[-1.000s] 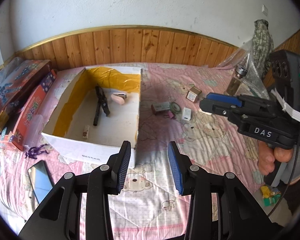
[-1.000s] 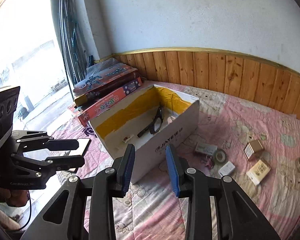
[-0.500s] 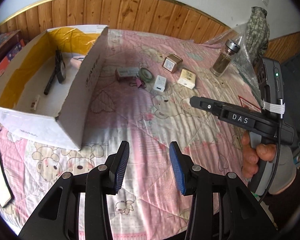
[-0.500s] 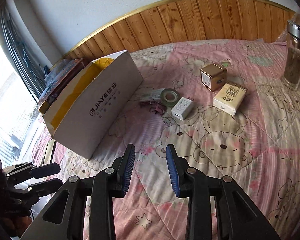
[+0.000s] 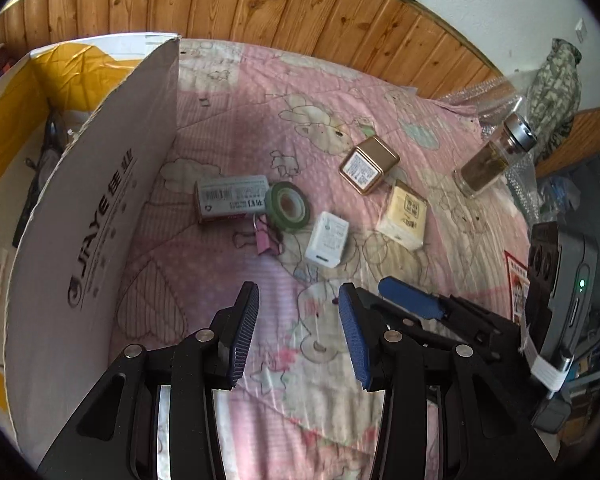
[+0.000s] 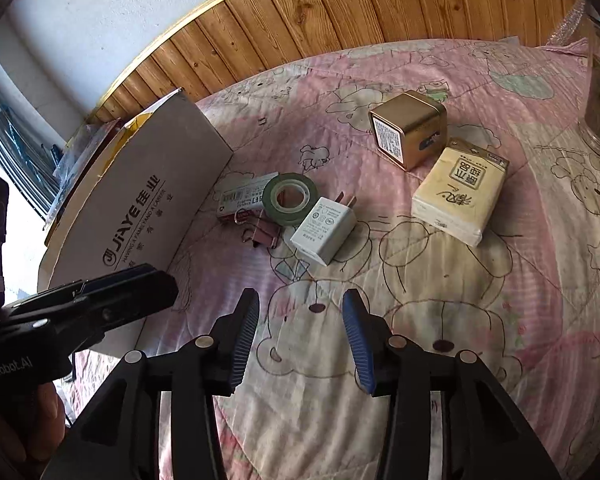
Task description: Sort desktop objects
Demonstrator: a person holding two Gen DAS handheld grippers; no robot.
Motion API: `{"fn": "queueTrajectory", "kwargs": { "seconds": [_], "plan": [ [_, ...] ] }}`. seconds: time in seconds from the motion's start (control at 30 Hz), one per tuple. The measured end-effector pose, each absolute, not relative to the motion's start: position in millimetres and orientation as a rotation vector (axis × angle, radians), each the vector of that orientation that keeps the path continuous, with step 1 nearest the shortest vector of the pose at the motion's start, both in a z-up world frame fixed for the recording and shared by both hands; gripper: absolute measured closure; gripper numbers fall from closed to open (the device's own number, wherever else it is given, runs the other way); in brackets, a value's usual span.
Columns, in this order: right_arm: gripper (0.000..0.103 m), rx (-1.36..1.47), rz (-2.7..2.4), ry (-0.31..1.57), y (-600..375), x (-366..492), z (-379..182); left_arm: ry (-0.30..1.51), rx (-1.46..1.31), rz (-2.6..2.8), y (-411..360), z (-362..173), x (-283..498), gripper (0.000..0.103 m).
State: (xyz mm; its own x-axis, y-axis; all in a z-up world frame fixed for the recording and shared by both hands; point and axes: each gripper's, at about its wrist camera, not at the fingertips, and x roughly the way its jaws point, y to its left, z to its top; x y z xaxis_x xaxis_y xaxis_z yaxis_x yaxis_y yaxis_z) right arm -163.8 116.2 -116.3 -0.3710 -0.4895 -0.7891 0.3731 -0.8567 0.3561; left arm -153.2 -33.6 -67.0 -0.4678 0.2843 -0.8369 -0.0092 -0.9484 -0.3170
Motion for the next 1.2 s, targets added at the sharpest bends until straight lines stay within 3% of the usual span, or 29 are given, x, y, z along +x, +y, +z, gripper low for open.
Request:
{"fn": "queueTrajectory", "kwargs": {
  "seconds": [0.23, 0.3, 0.43, 0.5, 0.53, 0.6, 0.83, 1.03, 1.2],
  "plan": [
    [0.054, 1.351, -2.238, 0.07, 91.3, -204.6, -135.1, -0.527, -1.606, 2.476, -42.8, -99.4, -197.6, 0.059],
    [0.048, 1.32, -2.207, 0.154, 82.2, -211.5, -139.2, -0.558, -1.624, 2.459, -43.8, -110.1, -205.5, 0.059],
    [0.05, 1.264, -2.164, 0.313, 69.4, -212.9, -144.9, -0.59, -1.659, 2.448, -46.0, -128.0, -217.0, 0.062],
    [0.051, 1.267, -2.154, 0.284, 74.7, -214.5, -144.4, -0.57, -1.655, 2.465, -45.9, -132.8, -218.8, 0.07],
    [0.051, 1.273, -2.153, 0.252, 78.8, -215.6, -143.7, -0.539, -1.649, 2.485, -45.0, -132.9, -218.7, 0.082],
    [0.051, 1.291, -2.143, 0.182, 88.3, -215.7, -142.2, -0.526, -1.626, 2.469, -43.0, -132.5, -217.8, 0.089],
    [0.051, 1.352, -2.121, -0.017, 124.9, -197.3, -135.2, -0.408, -1.625, 2.443, -31.3, -128.4, -200.2, 0.09],
    [0.051, 1.365, -2.137, -0.015, 129.4, -180.3, -139.3, -0.337, -1.649, 2.458, -23.4, -125.8, -191.0, 0.091],
    [0.051, 1.334, -2.151, 0.001, 133.8, -166.7, -122.1, -0.254, -1.653, 2.49, -14.1, -113.1, -176.9, 0.099]
  ]
}}
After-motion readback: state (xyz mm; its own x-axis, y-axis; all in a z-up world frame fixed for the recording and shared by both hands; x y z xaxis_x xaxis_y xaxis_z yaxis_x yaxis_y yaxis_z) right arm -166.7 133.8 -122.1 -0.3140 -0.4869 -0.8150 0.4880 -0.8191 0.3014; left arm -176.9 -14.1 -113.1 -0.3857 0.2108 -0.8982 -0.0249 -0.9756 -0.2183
